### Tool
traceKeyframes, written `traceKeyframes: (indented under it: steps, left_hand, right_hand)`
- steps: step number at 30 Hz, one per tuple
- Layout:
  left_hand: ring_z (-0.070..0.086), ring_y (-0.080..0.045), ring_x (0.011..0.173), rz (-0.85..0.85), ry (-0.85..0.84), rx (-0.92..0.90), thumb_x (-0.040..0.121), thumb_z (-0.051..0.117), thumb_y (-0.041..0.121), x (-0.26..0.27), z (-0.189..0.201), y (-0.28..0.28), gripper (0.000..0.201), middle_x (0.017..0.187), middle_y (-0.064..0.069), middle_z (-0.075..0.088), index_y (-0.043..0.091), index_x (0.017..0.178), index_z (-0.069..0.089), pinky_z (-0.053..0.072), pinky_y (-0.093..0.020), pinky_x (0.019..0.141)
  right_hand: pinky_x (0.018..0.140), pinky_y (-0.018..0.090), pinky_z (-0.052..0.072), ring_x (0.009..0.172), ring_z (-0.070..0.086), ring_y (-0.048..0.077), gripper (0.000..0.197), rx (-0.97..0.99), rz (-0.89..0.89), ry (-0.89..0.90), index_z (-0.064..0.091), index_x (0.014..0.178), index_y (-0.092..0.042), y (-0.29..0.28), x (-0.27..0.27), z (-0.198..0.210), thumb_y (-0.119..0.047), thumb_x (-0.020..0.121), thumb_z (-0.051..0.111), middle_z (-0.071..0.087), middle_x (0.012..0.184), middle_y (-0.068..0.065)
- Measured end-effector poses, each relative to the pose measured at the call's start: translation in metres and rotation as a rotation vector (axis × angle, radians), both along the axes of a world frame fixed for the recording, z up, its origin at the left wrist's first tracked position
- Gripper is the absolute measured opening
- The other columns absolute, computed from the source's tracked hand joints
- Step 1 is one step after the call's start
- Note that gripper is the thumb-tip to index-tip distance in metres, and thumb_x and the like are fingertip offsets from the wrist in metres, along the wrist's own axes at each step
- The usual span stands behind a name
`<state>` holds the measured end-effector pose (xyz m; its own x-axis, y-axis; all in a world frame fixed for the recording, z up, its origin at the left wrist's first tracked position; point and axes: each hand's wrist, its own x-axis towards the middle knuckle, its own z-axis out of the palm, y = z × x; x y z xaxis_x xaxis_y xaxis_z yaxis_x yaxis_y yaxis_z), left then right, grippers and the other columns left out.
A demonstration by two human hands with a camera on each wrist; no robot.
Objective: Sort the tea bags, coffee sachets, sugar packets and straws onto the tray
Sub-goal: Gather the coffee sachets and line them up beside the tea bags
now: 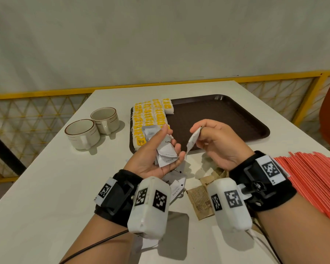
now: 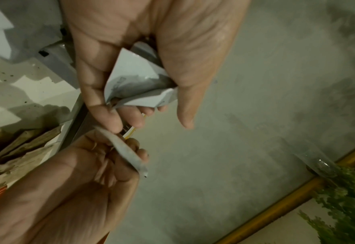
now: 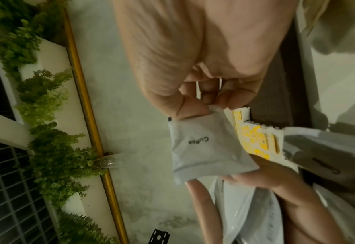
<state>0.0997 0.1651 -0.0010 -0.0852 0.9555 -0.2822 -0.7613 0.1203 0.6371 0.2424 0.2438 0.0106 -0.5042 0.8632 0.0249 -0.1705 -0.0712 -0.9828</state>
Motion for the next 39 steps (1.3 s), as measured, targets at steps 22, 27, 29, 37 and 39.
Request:
traceKeyframes:
  steps: [22,27,29,37,39]
  left_hand:
    - [0.069,-0.019,0.071,0.134,-0.017,0.047,0.069,0.069,0.042,-0.011,-0.009,0.008,0.034,0.08,-0.006,0.07,0.018,0.091,0.059,0.059,-0.036,0.068]
    - [0.068,-0.022,0.094,0.092,0.084,0.049,0.067,0.062,0.054,-0.008,-0.008,0.008,0.07,0.102,-0.01,0.07,0.009,0.121,0.057,0.057,-0.037,0.081]
    - [0.067,-0.026,0.103,0.054,0.121,0.089,0.073,0.056,0.056,-0.005,-0.006,0.006,0.075,0.113,-0.019,0.067,0.003,0.126,0.053,0.053,-0.039,0.092]
    - [0.069,-0.019,0.082,0.057,0.134,0.131,0.072,0.06,0.048,-0.003,-0.003,0.004,0.064,0.089,-0.012,0.07,0.006,0.119,0.057,0.059,-0.032,0.07]
    - [0.068,-0.018,0.08,0.031,0.063,0.15,0.071,0.058,0.053,-0.002,-0.002,0.005,0.054,0.079,-0.006,0.068,0.01,0.102,0.062,0.059,-0.035,0.074]
  right_hand:
    - [0.076,0.032,0.057,0.086,0.065,0.02,0.037,0.145,-0.087,0.144,0.061,0.099,-0.015,0.0,-0.002,-0.004,0.011,0.073,0.07,0.065,0.09,0.008]
    - [0.065,0.022,0.053,0.066,0.062,0.009,0.019,0.557,-0.094,-0.054,0.067,0.076,-0.013,-0.014,-0.01,0.002,0.004,0.073,0.075,0.065,0.074,-0.001]
    - [0.064,0.023,0.052,0.066,0.063,0.012,0.017,0.736,0.009,-0.204,0.068,0.073,-0.013,-0.018,-0.016,0.003,0.003,0.073,0.074,0.063,0.073,-0.006]
    - [0.083,0.015,0.047,0.096,0.061,0.002,0.04,0.879,0.263,-0.435,0.07,0.109,-0.022,-0.014,-0.01,0.024,-0.022,0.071,0.083,0.064,0.106,-0.009]
    - [0.106,0.022,0.033,0.129,0.039,0.004,0.086,1.019,0.303,-0.639,0.044,0.139,-0.031,-0.01,-0.01,0.027,-0.037,0.064,0.085,0.044,0.14,-0.009]
